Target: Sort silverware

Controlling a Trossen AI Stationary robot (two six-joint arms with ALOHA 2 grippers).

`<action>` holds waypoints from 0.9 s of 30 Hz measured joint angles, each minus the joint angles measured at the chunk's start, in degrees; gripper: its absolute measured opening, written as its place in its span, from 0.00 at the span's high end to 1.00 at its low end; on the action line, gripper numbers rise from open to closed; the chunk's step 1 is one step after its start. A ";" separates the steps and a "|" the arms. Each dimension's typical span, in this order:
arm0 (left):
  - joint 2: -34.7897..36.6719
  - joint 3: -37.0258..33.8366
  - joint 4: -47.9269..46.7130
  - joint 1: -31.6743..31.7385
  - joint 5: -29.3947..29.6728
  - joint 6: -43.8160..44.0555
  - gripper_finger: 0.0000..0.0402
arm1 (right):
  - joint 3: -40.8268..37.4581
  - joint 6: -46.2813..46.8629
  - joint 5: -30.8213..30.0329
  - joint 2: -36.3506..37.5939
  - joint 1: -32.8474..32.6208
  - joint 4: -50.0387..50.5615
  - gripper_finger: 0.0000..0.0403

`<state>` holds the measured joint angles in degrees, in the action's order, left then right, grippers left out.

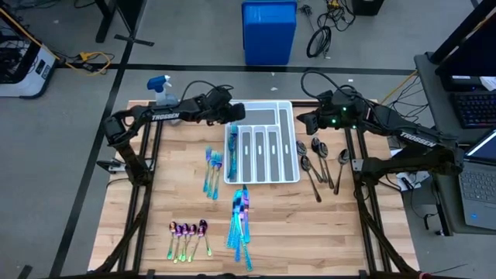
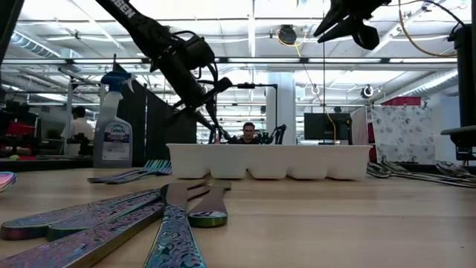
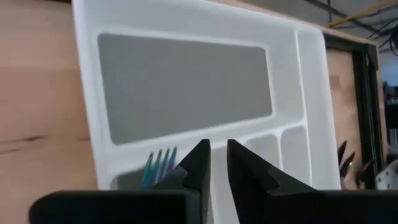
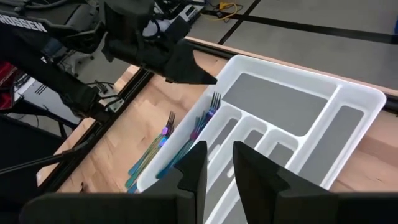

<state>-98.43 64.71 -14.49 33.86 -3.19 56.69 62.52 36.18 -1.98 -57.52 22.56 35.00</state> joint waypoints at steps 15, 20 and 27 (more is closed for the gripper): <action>-4.05 -0.09 -0.43 -0.06 -3.77 -0.17 1.00 | 0.00 -0.89 0.20 0.00 1.08 -0.06 0.85; -4.05 -0.09 -0.53 -0.12 -3.88 -0.13 1.00 | 0.00 -0.87 0.17 0.00 1.10 -0.06 0.85; -4.05 0.01 2.14 0.28 -3.07 0.02 1.00 | 0.00 -1.01 0.11 0.00 1.10 -0.06 0.85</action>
<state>-102.48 64.71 -12.34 34.14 -6.26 56.71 62.52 35.17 -1.87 -57.52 23.66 34.94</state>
